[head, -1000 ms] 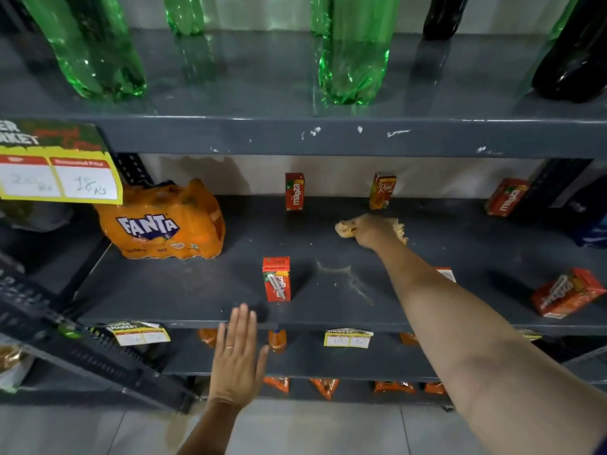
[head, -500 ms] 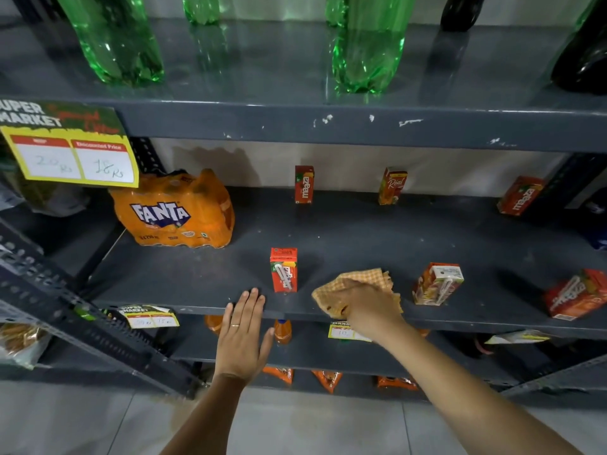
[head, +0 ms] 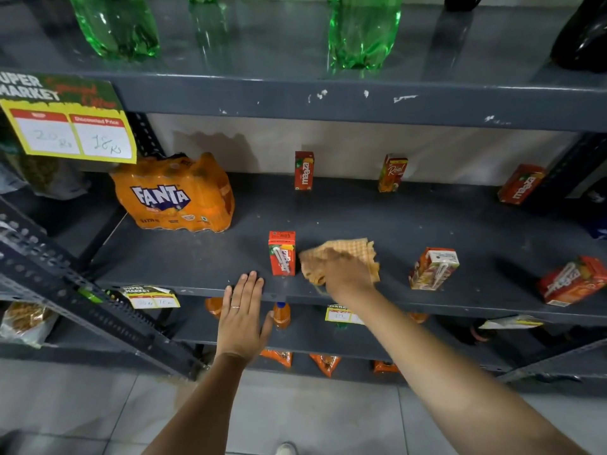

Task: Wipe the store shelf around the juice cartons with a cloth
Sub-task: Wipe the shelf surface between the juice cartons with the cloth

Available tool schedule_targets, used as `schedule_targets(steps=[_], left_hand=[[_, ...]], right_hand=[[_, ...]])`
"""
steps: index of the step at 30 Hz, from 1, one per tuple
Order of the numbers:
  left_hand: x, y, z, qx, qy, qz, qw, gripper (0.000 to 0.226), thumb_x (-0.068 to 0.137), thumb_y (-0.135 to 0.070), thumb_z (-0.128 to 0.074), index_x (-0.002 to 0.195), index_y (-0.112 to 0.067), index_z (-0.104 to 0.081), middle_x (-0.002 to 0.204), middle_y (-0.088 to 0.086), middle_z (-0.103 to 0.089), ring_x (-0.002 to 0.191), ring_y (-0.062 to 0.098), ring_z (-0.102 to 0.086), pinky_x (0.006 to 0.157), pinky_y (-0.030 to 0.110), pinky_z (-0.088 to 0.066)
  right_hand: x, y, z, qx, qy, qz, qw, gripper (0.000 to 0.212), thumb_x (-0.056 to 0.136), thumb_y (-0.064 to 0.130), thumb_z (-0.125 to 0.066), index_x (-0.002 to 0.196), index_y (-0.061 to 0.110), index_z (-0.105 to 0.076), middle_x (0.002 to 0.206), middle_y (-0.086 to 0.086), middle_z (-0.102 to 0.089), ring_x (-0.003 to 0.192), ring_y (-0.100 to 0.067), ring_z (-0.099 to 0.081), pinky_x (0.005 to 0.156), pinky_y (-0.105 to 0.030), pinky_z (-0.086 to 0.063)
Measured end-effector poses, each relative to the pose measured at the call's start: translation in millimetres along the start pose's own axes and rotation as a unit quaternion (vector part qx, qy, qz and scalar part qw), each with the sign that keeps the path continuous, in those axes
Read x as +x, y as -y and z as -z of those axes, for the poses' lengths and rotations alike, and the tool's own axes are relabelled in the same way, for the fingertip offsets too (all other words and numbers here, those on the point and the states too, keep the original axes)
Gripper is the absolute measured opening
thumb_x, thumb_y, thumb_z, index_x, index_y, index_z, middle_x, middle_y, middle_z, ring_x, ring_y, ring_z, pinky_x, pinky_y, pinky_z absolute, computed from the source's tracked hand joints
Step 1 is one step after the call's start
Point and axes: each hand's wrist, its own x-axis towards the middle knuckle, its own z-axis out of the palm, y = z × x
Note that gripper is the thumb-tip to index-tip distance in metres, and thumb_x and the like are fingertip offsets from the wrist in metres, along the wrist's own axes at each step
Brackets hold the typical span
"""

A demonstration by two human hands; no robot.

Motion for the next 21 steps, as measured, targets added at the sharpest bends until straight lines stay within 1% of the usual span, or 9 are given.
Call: schedule_targets(steps=[3, 5, 7, 9, 12, 13, 16, 18, 21], left_hand=[[-0.9, -1.5, -1.1, -0.006, -0.006, 0.004, 1.0, 0.068, 0.094, -0.047, -0.035, 0.15, -0.008, -0.025, 0.159, 0.01, -0.022, 0.148, 0.023, -0.01, 0.119, 0.047, -0.007], [-1.0, -1.5, -1.1, -0.007, -0.008, 0.005, 1.0, 0.069, 0.094, -0.048, -0.036, 0.15, -0.008, -0.025, 0.159, 0.01, -0.022, 0.148, 0.023, -0.009, 0.119, 0.047, -0.006], [-0.8, -1.8, 0.2, -0.004, -0.007, 0.003, 1.0, 0.069, 0.094, -0.048, -0.035, 0.15, -0.008, -0.025, 0.159, 0.009, -0.021, 0.148, 0.023, -0.009, 0.119, 0.047, -0.006], [-0.9, -2.0, 0.7, -0.001, -0.004, 0.0, 1.0, 0.07, 0.094, -0.049, -0.035, 0.15, -0.009, -0.024, 0.159, 0.009, -0.021, 0.148, 0.023, -0.008, 0.119, 0.046, -0.005], [-0.5, -2.7, 1.0, 0.006, 0.003, 0.007, 1.0, 0.072, 0.094, -0.052, -0.032, 0.15, -0.009, -0.022, 0.159, 0.01, -0.021, 0.148, 0.023, -0.009, 0.12, 0.044, -0.002], [-0.4, -2.9, 1.0, 0.007, 0.006, 0.01, 1.0, 0.072, 0.094, -0.053, -0.03, 0.151, -0.009, -0.021, 0.159, 0.01, -0.021, 0.148, 0.024, -0.009, 0.12, 0.044, -0.001], [-1.3, -2.3, 1.1, 0.006, 0.007, 0.006, 1.0, 0.073, 0.095, -0.054, -0.028, 0.151, -0.009, -0.02, 0.159, 0.01, -0.02, 0.148, 0.024, -0.008, 0.12, 0.045, -0.002], [-1.3, -1.7, 1.5, 0.011, 0.004, 0.003, 1.0, 0.073, 0.095, -0.055, -0.026, 0.151, -0.009, -0.02, 0.159, 0.01, -0.021, 0.148, 0.024, -0.008, 0.12, 0.045, -0.003], [-0.5, -3.8, 2.0, 0.016, 0.005, 0.007, 1.0, 0.074, 0.095, -0.057, -0.021, 0.15, -0.008, -0.022, 0.158, 0.011, -0.023, 0.148, 0.025, -0.011, 0.119, 0.046, -0.005]], right_hand=[[-66.0, 5.8, -9.5, -0.008, 0.011, 0.046, 0.999, 0.059, 0.092, 0.002, -0.041, 0.145, 0.025, -0.035, 0.151, -0.006, -0.032, 0.136, -0.037, -0.031, 0.103, -0.044, -0.041], [-89.3, -1.8, -11.0, 0.027, 0.017, 0.072, 0.997, 0.063, 0.088, -0.003, -0.042, 0.141, 0.032, -0.043, 0.149, -0.002, -0.038, 0.133, -0.035, -0.038, 0.102, -0.044, -0.044], [-89.2, -12.6, 6.9, 0.111, 0.015, 0.057, 0.992, 0.061, 0.085, 0.0, -0.044, 0.132, 0.037, -0.053, 0.14, 0.003, -0.053, 0.124, -0.028, -0.054, 0.099, -0.04, -0.048], [-66.3, -24.5, 33.2, 0.152, -0.035, 0.006, 0.988, 0.053, 0.085, 0.006, -0.046, 0.128, 0.034, -0.058, 0.133, 0.003, -0.061, 0.117, -0.027, -0.059, 0.096, -0.037, -0.049], [-12.6, -42.1, 53.8, 0.131, -0.117, -0.036, 0.984, 0.054, 0.087, 0.003, -0.042, 0.133, 0.029, -0.055, 0.142, -0.002, -0.053, 0.125, -0.03, -0.052, 0.104, -0.04, -0.043], [2.1, -45.1, 50.8, 0.117, -0.111, -0.041, 0.986, 0.054, 0.087, 0.002, -0.042, 0.134, 0.025, -0.055, 0.143, -0.004, -0.052, 0.127, -0.03, -0.051, 0.104, -0.04, -0.044], [13.3, -42.4, 24.0, 0.076, -0.03, -0.089, 0.993, 0.046, 0.089, 0.002, -0.042, 0.133, 0.011, -0.052, 0.133, -0.013, -0.058, 0.121, -0.033, -0.055, 0.094, -0.04, -0.05], [-8.1, -34.1, 5.7, 0.038, -0.026, -0.063, 0.997, 0.052, 0.088, 0.0, -0.043, 0.136, 0.018, -0.048, 0.138, -0.009, -0.052, 0.126, -0.035, -0.047, 0.095, -0.041, -0.048], [-65.1, -23.3, -15.2, 0.002, -0.009, 0.025, 1.0, 0.062, 0.089, -0.001, -0.042, 0.14, 0.033, -0.044, 0.152, 0.0, -0.034, 0.136, -0.038, -0.031, 0.106, -0.043, -0.04]])
